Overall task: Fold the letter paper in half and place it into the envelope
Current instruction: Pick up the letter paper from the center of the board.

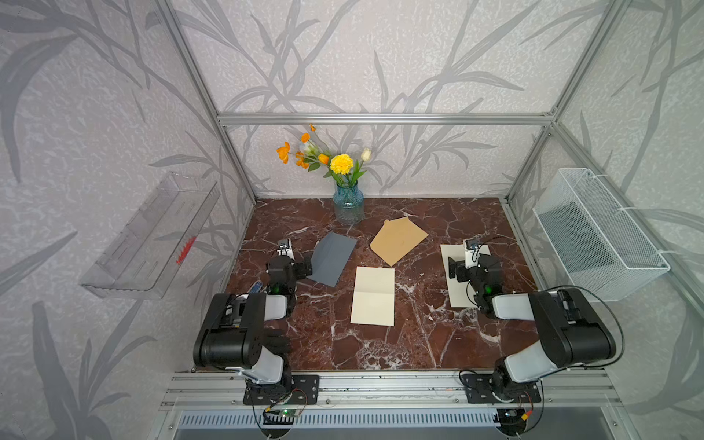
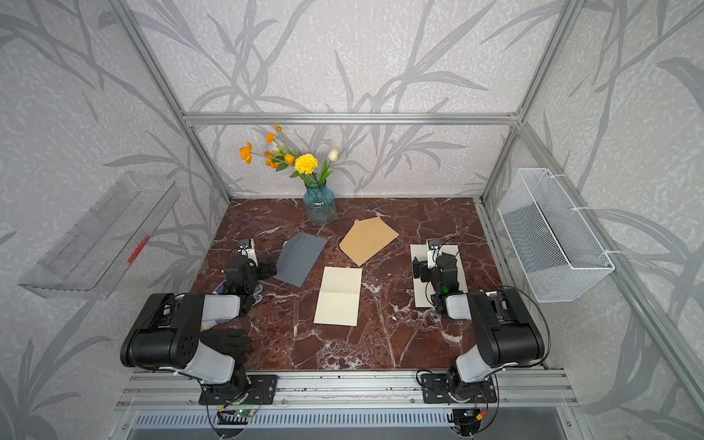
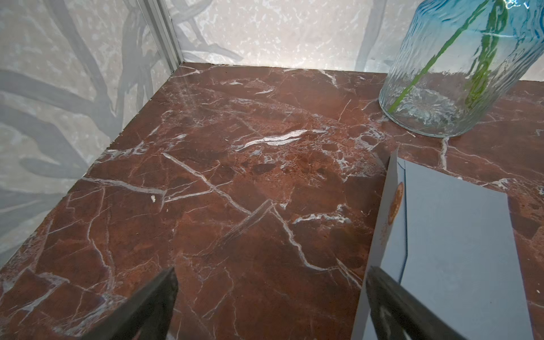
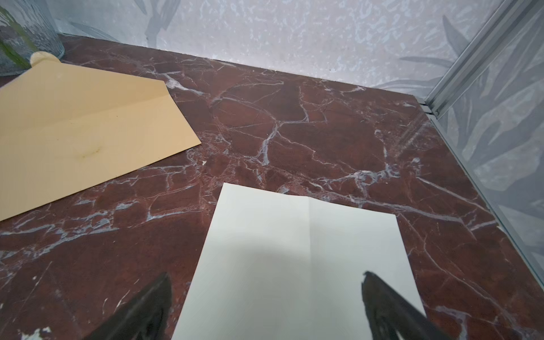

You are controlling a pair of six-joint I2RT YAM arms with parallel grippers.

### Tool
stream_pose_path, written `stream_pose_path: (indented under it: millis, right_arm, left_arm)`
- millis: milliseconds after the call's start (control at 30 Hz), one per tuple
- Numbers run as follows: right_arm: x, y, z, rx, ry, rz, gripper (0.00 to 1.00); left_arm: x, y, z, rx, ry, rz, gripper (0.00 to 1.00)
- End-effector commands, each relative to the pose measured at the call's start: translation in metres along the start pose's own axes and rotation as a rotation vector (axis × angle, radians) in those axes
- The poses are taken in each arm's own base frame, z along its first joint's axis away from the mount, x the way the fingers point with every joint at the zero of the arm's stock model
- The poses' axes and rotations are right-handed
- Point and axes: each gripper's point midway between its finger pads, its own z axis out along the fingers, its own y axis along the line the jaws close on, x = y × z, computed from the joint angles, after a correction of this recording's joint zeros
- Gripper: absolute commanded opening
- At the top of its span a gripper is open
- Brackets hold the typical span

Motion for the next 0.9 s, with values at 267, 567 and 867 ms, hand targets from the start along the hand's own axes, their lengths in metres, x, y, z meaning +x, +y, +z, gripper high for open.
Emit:
stream_pose_path:
  millis: [267,567,867]
  right_arm:
    - [-0.014,-0.002,0.001,0.005,-0.030,0.014,0.99]
    - [-0.013,-0.003,0.001,0.006,-0.029,0.016,0.99]
    - [-0.026,0.000,-0.002,-0.004,-0.066,-0.004,0.99]
  left_arm:
    - [-0.010,-0.001,0.000,0.006,-0.024,0.000,0.99]
    - [-0.010,0.000,0.000,0.006,-0.023,0.000,1.00]
    - [-0.025,0.000,0.003,-0.005,0.036,0.011,0.99]
